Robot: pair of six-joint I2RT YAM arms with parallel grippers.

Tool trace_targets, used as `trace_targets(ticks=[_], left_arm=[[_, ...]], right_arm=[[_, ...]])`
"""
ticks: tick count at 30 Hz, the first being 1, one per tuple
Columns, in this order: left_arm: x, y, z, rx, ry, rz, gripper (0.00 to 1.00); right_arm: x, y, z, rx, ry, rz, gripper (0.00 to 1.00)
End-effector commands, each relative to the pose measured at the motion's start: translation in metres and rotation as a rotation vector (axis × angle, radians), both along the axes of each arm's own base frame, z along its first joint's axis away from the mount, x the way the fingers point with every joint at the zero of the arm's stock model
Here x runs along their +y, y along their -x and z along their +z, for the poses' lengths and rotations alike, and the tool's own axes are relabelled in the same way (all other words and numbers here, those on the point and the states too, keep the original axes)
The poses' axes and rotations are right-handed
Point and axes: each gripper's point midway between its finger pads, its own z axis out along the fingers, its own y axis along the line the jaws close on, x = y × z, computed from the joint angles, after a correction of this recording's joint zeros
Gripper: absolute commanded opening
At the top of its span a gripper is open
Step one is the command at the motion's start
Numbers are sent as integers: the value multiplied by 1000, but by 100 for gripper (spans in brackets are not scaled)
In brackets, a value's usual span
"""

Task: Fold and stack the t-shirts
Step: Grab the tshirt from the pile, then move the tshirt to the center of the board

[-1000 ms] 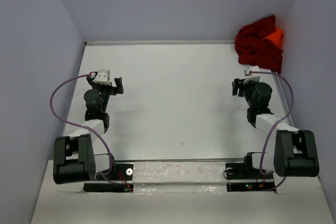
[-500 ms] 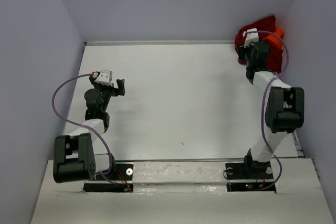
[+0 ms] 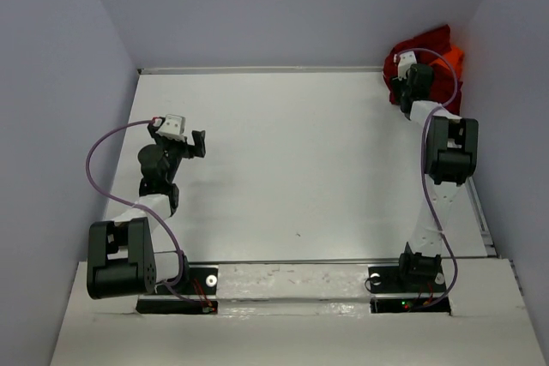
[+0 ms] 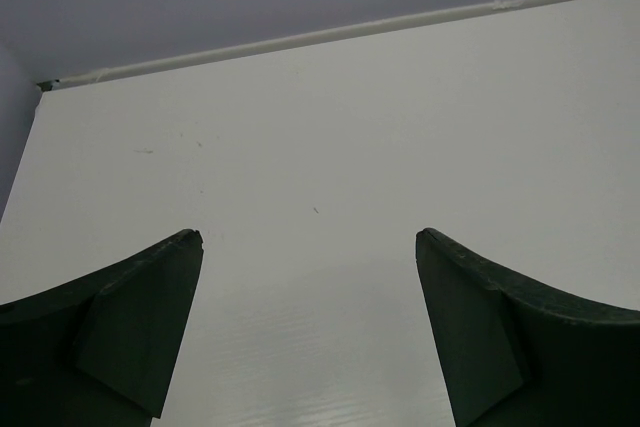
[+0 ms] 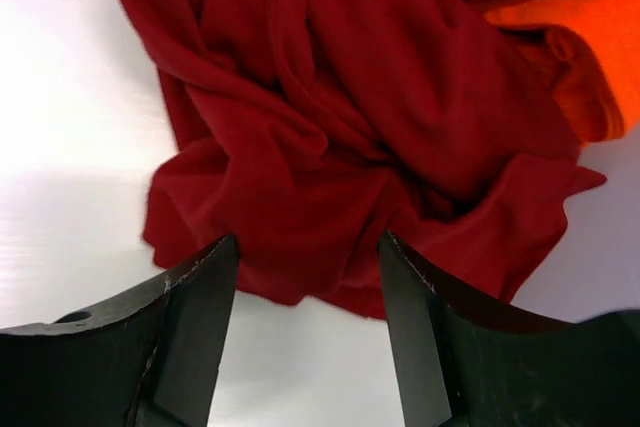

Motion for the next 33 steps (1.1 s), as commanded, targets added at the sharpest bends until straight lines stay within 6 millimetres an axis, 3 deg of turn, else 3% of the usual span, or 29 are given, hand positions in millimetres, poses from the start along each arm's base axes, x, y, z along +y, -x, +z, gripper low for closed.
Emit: trace_targets(ticks=[1,4,7,10,11,12,16,20,21,23,24,25,27,28,31,33], left_arm=[[-3,-5,30,-91,-28,-25,99],[-3,-4,29,-93,-43,-30,99],[-4,-5,28,-87,-40,-35,99],[-4,-5,28,-88,-43,-35,99],[-4,-4,28,-88,-44,-35,99],[-4,-5,28,-90,-46,-35,99],[-5,-8,23,-73,-43,-41,99],[-4,-11,19,-58,-43,-37,99],[-4,-11,19,-57,-43,-37,99],[-4,-10,18,-56,-47,-39,99],[-3,-10,18,-57,-50,-37,99],[-3,-11,16,-53,-54,-34,99],[-2,-13,14,-47,-52,-31,99],[-3,-14,13,-44,-50,-34,99],[-4,-14,11,-35,-45,-42,99],[-3,-15,11,-37,-50,-38,99]], right_arm=[[-13,-17,12,5,32,22,63],[-20,-31,16,0,42,30,61],[-19,-43,8,32,23,40,57],[-18,-44,-7,75,0,40,31],[-18,-44,-12,85,-8,35,5],[-18,-43,-15,91,-9,28,0],[-13,-32,-9,97,-26,41,0],[16,-12,37,36,-127,138,0],[22,-5,73,-17,-134,160,0],[37,12,89,-22,-185,207,0],[43,23,125,-73,-190,231,0],[49,34,129,-65,-210,247,0],[73,50,154,-88,-263,324,0],[93,68,175,-106,-297,394,0],[125,96,202,-125,-328,490,0],[160,124,217,-124,-347,586,0]])
